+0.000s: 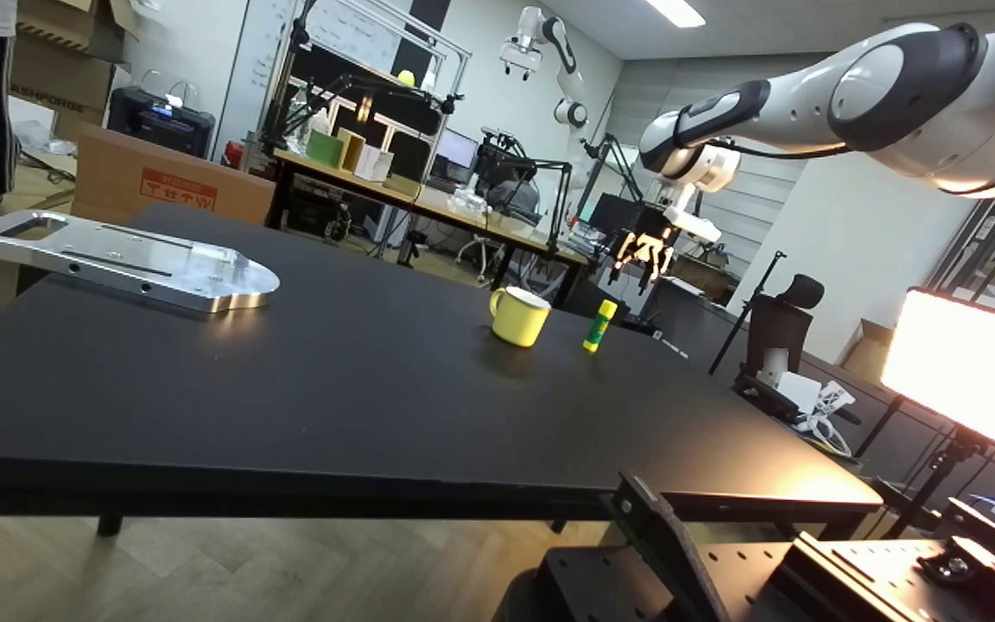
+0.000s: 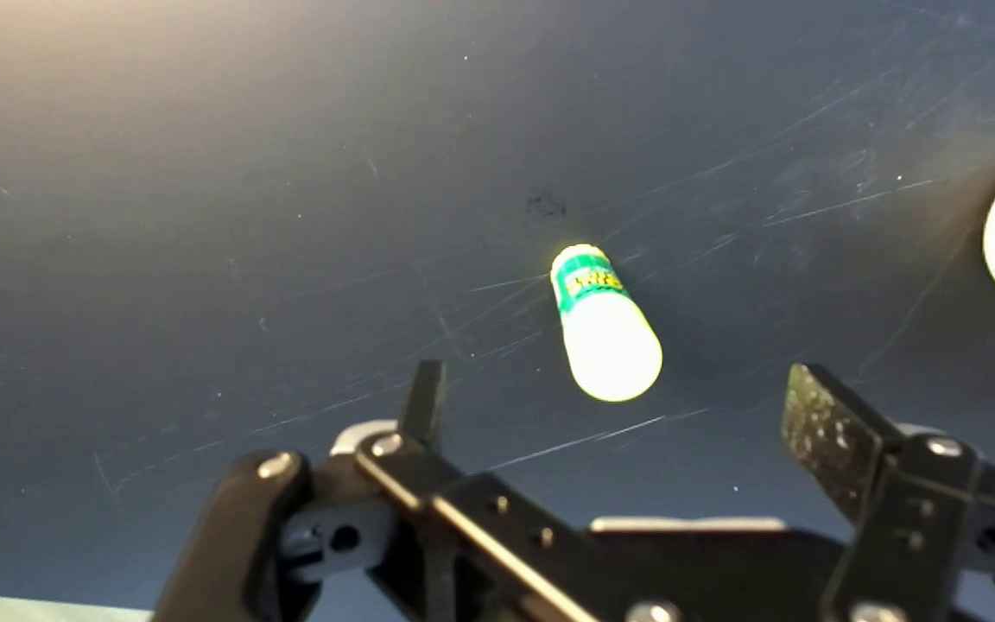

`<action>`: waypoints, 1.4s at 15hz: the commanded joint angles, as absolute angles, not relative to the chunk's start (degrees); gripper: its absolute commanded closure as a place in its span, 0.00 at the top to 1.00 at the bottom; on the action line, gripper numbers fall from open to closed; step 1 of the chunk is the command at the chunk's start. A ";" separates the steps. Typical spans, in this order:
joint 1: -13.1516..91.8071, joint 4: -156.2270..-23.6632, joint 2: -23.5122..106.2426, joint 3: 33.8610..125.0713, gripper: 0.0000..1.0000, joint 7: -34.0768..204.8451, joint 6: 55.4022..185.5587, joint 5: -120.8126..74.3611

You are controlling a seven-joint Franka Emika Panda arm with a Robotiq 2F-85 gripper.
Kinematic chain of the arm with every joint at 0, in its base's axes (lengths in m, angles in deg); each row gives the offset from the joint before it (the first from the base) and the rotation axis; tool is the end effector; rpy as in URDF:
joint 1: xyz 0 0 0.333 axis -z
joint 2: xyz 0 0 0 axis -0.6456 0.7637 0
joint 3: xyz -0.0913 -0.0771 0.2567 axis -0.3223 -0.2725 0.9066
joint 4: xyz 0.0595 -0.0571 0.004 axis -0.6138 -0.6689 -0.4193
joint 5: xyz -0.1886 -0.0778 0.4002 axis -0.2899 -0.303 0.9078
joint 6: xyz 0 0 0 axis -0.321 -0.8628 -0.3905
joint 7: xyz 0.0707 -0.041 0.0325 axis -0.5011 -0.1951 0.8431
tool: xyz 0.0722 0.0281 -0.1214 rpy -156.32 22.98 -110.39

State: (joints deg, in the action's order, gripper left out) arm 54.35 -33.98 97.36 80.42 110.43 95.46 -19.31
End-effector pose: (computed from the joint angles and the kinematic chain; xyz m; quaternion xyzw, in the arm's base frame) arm 0.7984 -0.2231 0.1322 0.9989 0.0444 0.0005 0.0179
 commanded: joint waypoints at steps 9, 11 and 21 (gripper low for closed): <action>53.95 -31.91 99.33 80.91 1.00 110.99 96.48 -19.09; 53.73 -31.73 100.19 81.08 1.00 111.14 96.81 -19.08; 53.58 -30.71 104.86 80.55 0.75 111.26 102.66 -19.34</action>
